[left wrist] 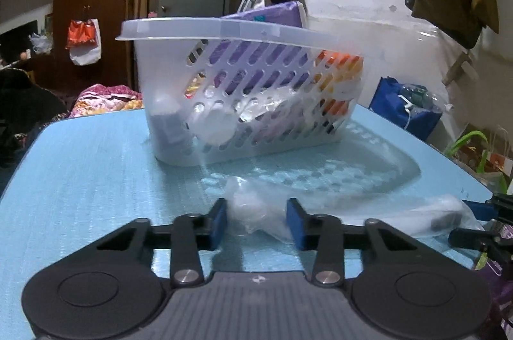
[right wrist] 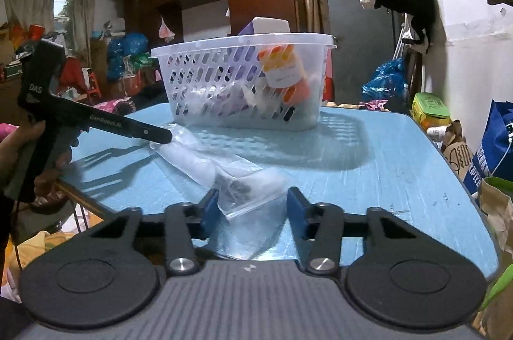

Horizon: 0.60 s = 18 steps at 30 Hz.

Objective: Organize objects
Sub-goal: 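Grasp the large clear plastic bag on the table with both grippers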

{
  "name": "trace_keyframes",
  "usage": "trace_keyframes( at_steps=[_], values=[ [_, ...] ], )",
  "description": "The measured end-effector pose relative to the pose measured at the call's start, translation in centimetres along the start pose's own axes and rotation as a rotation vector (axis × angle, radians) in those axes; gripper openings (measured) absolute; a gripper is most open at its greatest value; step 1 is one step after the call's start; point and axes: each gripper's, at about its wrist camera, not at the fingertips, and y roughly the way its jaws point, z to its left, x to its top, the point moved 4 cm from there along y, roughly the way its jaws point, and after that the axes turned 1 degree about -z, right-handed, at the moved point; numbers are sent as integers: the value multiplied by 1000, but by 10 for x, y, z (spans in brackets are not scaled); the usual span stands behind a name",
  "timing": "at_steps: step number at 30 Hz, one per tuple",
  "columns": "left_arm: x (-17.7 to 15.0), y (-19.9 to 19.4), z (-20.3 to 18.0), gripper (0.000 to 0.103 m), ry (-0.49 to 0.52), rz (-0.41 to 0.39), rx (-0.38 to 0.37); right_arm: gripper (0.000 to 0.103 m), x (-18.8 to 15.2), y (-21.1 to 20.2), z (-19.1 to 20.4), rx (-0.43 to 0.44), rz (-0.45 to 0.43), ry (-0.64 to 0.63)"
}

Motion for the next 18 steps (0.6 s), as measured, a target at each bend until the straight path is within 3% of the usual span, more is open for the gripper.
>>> trace_keyframes(
  at_steps=[8, 18],
  values=[
    [0, -8, 3, 19, -12, -61, -9, 17, 1, 1, -1, 27, -1, 1],
    [-1, -23, 2, 8, -14, -147, -24, 14, 5, -1, -1, 24, -12, -4]
  ],
)
